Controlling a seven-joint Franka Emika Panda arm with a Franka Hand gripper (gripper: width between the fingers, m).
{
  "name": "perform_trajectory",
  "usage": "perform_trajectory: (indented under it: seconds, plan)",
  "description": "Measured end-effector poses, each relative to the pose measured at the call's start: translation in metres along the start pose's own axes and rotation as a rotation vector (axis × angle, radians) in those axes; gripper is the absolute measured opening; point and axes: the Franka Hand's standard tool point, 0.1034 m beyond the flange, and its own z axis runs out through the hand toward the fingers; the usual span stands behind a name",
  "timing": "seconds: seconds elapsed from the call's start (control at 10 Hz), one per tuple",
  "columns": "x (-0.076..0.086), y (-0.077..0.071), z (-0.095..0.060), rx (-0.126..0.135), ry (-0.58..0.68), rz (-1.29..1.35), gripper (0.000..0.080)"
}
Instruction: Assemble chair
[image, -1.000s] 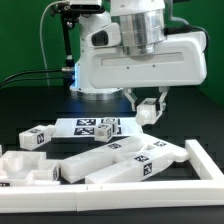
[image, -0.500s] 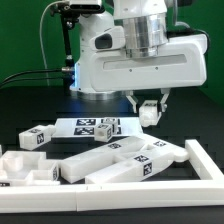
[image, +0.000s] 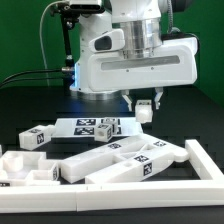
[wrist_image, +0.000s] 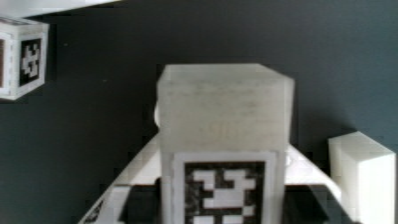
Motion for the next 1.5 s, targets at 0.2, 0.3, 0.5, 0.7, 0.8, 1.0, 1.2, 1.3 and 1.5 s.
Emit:
perform_trajectory:
  seconds: [0.2,0.3,0.5,0.7,0.8,1.0,1.2,1.3,1.5]
  plan:
    - [-0.017,-0.008,0.009,-0.005,0.024,-0.034,0.0282]
    - [-0.035,-0.018,0.017,-0.015,0.019,-0.097,0.0282]
    - [-0.042,-0.021,0.029,-0.026,0.057,-0.298,0.0282]
    - [-0.042,-0.021,0.029,-0.024,0.049,-0.265,0.0282]
    - [-0.043,-0.021,0.031,-0.024,0.044,-0.262,0.0282]
    - [-0.054,-0.022,0.048,-0.029,0.006,-0.224,0.0282]
    - [-0.065,-0.018,0.062,-0.032,-0.028,-0.180,0.0282]
    - [-0.067,-0.023,0.065,-0.030,-0.013,-0.186,0.0282]
    - [-0.067,-0.025,0.065,-0.029,-0.004,-0.195,0.0282]
